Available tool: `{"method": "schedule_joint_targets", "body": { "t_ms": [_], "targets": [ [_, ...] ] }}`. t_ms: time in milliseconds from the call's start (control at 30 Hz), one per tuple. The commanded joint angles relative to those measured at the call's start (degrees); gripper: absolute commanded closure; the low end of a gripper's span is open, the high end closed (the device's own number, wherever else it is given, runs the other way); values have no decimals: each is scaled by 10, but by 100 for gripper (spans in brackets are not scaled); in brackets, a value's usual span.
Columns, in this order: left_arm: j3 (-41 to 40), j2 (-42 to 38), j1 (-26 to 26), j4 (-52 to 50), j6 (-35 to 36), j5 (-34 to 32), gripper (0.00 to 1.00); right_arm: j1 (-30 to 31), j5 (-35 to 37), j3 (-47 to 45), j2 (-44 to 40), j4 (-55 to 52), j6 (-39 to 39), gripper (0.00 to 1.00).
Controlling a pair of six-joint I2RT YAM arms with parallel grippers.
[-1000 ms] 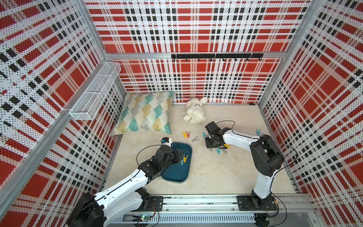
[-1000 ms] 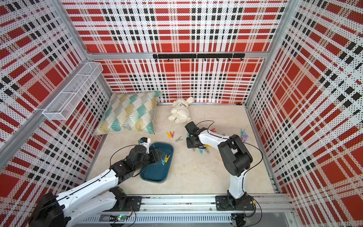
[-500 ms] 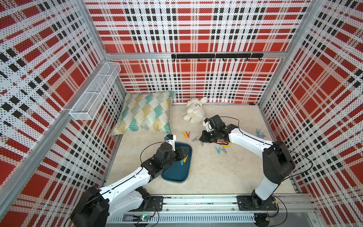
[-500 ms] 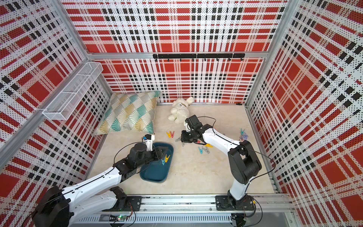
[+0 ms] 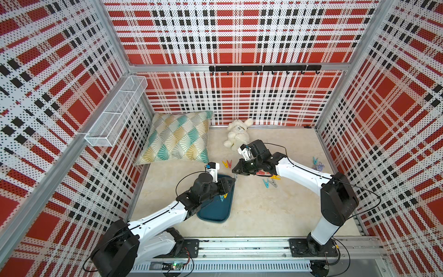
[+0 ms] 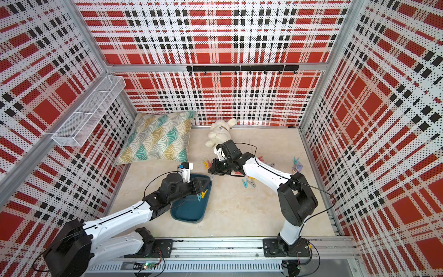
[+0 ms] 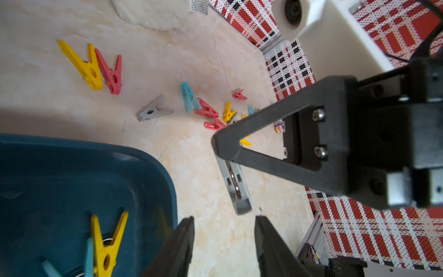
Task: Put the clothespins into the storage box
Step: Place the clothespin in the storage box.
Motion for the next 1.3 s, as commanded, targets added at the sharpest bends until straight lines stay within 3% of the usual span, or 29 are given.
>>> {"method": "schedule_joint_targets", "body": {
  "t_ms": [0,467,867,933,1133,1267],
  "targets": [
    [2,6,-3,43,-14,16,53,11,-5,18,0,14,12,100],
    [-8,12,0,51,-28,-3,56,37,5,18,6,21,22,100],
    [-30,-10,21,59,-41,6,77,44,7,1,-1,29,24,96],
    [-32,-13,24,59,-43,9,81,44,11,-1,-4,30,22,92],
    [-42,-17,28,60,-45,19,89,44,66,6,-25,19,12,64],
    [-51,-20,29,60,-48,22,92,44,118,24,-37,-3,1,54]
  ]
}}
